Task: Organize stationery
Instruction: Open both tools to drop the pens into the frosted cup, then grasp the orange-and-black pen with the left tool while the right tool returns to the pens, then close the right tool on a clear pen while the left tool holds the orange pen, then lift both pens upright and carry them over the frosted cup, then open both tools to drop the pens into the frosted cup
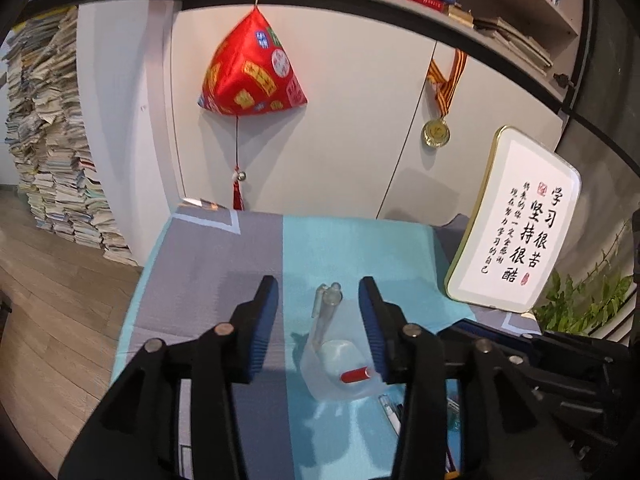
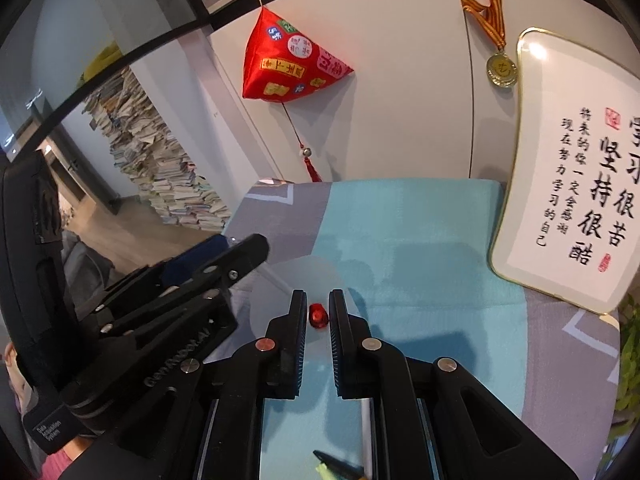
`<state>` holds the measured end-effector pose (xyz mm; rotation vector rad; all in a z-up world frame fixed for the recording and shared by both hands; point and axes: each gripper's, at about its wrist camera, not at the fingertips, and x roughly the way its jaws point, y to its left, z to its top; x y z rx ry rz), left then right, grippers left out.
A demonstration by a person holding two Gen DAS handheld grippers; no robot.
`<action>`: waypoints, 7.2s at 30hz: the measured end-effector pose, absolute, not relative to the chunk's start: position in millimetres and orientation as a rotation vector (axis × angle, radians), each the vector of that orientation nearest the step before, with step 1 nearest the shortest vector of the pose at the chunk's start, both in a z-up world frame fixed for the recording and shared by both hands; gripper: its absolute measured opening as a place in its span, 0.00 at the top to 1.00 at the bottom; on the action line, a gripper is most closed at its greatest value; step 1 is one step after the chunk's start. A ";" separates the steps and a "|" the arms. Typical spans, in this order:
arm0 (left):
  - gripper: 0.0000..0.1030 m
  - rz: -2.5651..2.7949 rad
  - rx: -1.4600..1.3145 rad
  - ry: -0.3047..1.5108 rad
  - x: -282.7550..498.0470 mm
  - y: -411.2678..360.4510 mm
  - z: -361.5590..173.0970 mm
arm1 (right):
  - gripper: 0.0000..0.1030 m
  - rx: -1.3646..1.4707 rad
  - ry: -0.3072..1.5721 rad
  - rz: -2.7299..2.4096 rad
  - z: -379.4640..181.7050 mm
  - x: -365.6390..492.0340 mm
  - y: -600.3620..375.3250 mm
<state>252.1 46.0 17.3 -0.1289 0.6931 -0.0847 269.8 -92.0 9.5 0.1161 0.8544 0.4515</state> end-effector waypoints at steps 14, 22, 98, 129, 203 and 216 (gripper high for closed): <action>0.44 -0.187 -0.103 0.676 166.8 26.4 18.7 | 0.47 -0.100 0.869 0.314 -9.8 205.3 -163.7; 0.45 -0.308 0.019 0.785 136.9 -11.7 -32.2 | 0.47 -0.068 0.959 0.339 -52.2 178.6 -195.3; 0.93 -0.250 -0.006 1.029 124.3 18.9 -102.9 | 0.90 -0.206 1.034 0.396 -85.6 139.9 -184.6; 0.88 -0.190 0.072 1.044 150.9 5.1 -102.5 | 0.89 -0.272 1.143 0.319 -105.8 186.6 -165.5; 0.88 -0.136 -0.022 0.760 238.2 27.9 19.1 | 0.89 0.059 0.850 0.460 24.8 296.0 -82.6; 0.88 -0.130 -0.009 0.784 238.9 26.1 7.0 | 0.89 0.076 0.878 0.446 11.9 298.3 -83.1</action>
